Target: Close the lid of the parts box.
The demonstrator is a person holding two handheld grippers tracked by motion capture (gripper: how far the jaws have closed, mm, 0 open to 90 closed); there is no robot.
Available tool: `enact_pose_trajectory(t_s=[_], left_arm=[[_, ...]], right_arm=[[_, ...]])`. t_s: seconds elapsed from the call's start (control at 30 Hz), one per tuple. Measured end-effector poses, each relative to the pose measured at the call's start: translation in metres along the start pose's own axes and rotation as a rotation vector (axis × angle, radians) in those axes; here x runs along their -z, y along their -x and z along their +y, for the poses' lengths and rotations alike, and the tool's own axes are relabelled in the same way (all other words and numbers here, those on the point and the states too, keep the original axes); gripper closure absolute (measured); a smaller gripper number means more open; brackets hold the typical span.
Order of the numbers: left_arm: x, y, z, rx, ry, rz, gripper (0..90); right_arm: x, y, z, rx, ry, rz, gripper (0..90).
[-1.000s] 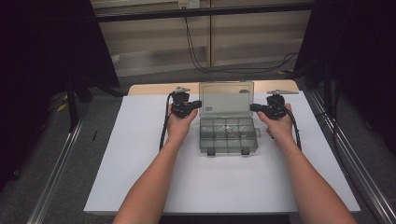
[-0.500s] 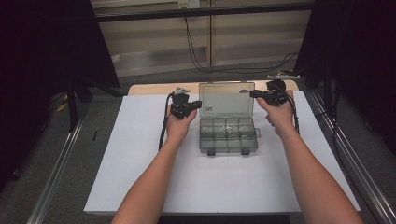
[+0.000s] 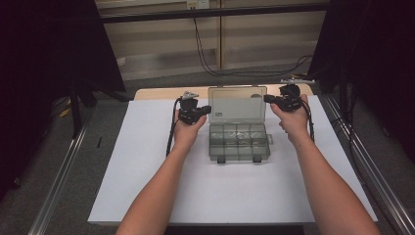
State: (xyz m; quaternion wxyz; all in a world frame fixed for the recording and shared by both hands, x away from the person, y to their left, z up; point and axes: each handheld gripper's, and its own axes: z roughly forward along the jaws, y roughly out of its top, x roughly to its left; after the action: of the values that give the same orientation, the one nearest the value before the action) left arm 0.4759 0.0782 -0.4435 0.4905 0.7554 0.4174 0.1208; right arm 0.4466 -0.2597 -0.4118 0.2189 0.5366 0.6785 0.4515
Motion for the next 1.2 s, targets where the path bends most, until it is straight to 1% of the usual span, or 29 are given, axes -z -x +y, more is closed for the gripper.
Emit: enact_pose_trajectory(t_s=[0.03, 0.1, 0.13, 0.17, 0.2, 0.23, 0.27, 0.3, 0.33, 0.4, 0.47, 0.5, 0.53, 0.57, 0.6, 0.7, 0.77, 0.8, 0.87, 0.9, 0.93, 0.97, 1.0, 1.03, 1.07, 1.17, 1.2], left_arm=[[0.001, 0.000, 0.001, 0.004, -0.006, -0.003, 84.8], [0.003, 0.001, 0.002, -0.005, -0.016, -0.003, 83.9], [0.005, 0.001, 0.002, -0.008, -0.018, -0.001, 82.5], [0.007, 0.000, 0.003, 0.002, -0.019, -0.008, 79.6], [0.009, -0.002, 0.004, 0.018, -0.020, -0.028, 74.5], [0.011, -0.003, 0.004, 0.024, -0.018, -0.041, 72.0], [0.014, -0.005, 0.005, 0.035, -0.006, -0.064, 71.9], [0.017, -0.006, 0.005, 0.033, 0.000, -0.077, 70.6], [0.020, -0.007, 0.006, 0.038, 0.011, -0.091, 69.3], [0.026, -0.008, 0.008, 0.038, 0.024, -0.111, 69.2], [0.032, -0.008, 0.010, 0.030, 0.036, -0.122, 70.8], [0.033, -0.008, 0.011, 0.031, 0.040, -0.131, 72.5], [0.036, -0.008, 0.012, 0.030, 0.040, -0.137, 74.2], [0.037, -0.008, 0.013, 0.032, 0.052, -0.154, 77.6], [0.039, -0.009, 0.014, 0.021, 0.048, -0.158, 80.4], [0.041, -0.009, 0.015, 0.036, 0.064, -0.159, 87.6], [0.042, -0.012, 0.015, 0.054, 0.063, -0.161, 90.0], [0.041, -0.012, 0.016, 0.072, 0.065, -0.158, 90.0], [0.039, -0.012, 0.016, 0.091, 0.060, -0.147, 90.0], [0.038, -0.014, 0.017, 0.087, 0.050, -0.150, 90.0], [0.037, -0.013, 0.017, 0.100, 0.054, -0.155, 90.0], [0.037, -0.013, 0.017, 0.092, 0.051, -0.154, 90.0], [0.036, -0.012, 0.018, 0.100, 0.053, -0.147, 90.0], [0.035, -0.011, 0.019, 0.112, 0.051, -0.149, 90.0], [0.034, -0.011, 0.019, 0.106, 0.043, -0.148, 90.0], [0.031, -0.009, 0.019, 0.119, 0.042, -0.146, 90.0], [0.030, -0.009, 0.019, 0.122, 0.031, -0.146, 90.0]], right_arm=[[0.001, -0.001, -0.001, 0.005, 0.007, -0.004, 86.8], [0.003, -0.003, -0.003, 0.011, 0.024, -0.006, 87.0], [0.004, -0.004, -0.005, 0.014, 0.035, -0.008, 87.1], [0.005, -0.005, -0.007, 0.013, 0.045, -0.011, 87.1], [0.007, -0.005, -0.008, 0.020, 0.054, -0.010, 87.1], [0.008, -0.006, -0.009, 0.023, 0.058, -0.005, 87.1], [0.009, -0.006, -0.010, 0.029, 0.065, -0.006, 87.1], [0.011, -0.007, -0.011, 0.037, 0.071, -0.012, 87.1], [0.012, -0.008, -0.012, 0.044, 0.076, -0.007, 87.1], [0.014, -0.009, -0.014, 0.049, 0.089, -0.012, 87.1], [0.016, -0.011, -0.015, 0.055, 0.093, -0.015, 87.1], [0.017, -0.011, -0.017, 0.063, 0.098, -0.013, 87.1], [0.018, -0.011, -0.017, 0.060, 0.100, -0.016, 87.1], [0.019, -0.012, -0.018, 0.064, 0.106, -0.014, 87.1], [0.020, -0.012, -0.019, 0.070, 0.108, -0.015, 87.1], [0.022, -0.013, -0.021, 0.069, 0.120, -0.015, 87.1], [0.024, -0.014, -0.023, 0.073, 0.126, -0.012, 87.1], [0.025, -0.014, -0.024, 0.079, 0.128, -0.012, 87.0], [0.027, -0.015, -0.026, 0.081, 0.135, -0.009, 87.0], [0.028, -0.015, -0.027, 0.083, 0.136, -0.006, 86.9], [0.029, -0.016, -0.027, 0.087, 0.139, -0.006, 86.9], [0.030, -0.016, -0.028, 0.090, 0.141, -0.003, 86.8], [0.030, -0.017, -0.029, 0.090, 0.145, -0.001, 86.7], [0.031, -0.016, -0.030, 0.093, 0.151, 0.001, 86.6], [0.033, -0.016, -0.031, 0.089, 0.151, 0.006, 86.5], [0.035, -0.016, -0.034, 0.081, 0.161, 0.017, 86.3], [0.035, -0.016, -0.035, 0.083, 0.162, 0.022, 86.1]])
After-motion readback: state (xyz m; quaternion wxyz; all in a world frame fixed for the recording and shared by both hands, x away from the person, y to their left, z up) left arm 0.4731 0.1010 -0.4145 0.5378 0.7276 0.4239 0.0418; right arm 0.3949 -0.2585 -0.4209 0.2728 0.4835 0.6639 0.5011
